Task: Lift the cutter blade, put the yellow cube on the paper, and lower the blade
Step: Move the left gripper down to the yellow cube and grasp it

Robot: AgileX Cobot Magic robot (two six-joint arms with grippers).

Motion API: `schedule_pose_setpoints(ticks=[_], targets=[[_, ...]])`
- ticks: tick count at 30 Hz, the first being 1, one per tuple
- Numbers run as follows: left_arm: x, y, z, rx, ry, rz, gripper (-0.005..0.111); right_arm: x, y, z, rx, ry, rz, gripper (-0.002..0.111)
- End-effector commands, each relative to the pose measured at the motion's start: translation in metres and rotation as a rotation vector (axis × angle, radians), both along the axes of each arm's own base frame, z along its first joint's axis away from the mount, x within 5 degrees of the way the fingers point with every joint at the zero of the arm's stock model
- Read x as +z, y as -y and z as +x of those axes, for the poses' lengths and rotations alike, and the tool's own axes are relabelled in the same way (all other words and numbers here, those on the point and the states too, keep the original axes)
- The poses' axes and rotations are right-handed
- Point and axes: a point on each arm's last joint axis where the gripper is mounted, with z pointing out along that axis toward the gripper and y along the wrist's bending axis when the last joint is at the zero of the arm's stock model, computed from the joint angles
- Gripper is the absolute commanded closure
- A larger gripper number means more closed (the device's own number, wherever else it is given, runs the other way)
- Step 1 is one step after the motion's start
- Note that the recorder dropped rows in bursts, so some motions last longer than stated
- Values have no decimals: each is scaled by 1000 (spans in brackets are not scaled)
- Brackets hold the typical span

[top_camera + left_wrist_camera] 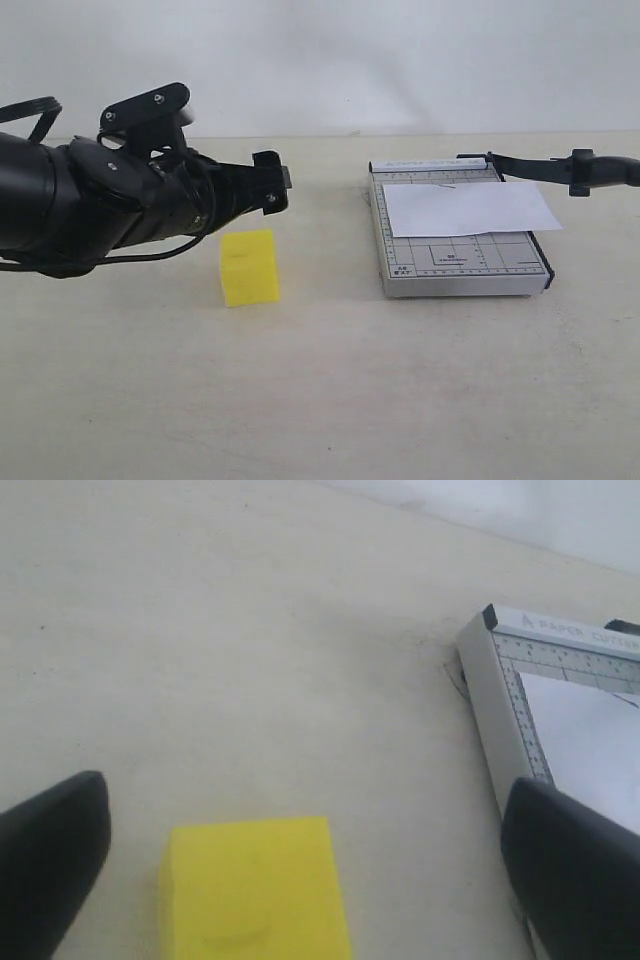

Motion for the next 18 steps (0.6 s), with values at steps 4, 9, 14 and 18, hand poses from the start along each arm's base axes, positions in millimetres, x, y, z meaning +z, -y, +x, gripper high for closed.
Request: schedule_pose_setpoints(ticks=[4, 9, 14, 18], targets=[[-19, 4, 5, -30, -9, 88, 0, 3, 0, -1, 4, 24, 6, 109], [-31, 18, 16, -78, -20, 119, 0, 3, 0, 0, 3, 32, 7, 109], [-43, 22, 20, -67, -46, 134, 1, 4, 0, 0, 4, 32, 11, 109], [-52, 21, 19, -36, -98, 137, 5, 4, 0, 0, 4, 32, 11, 109]])
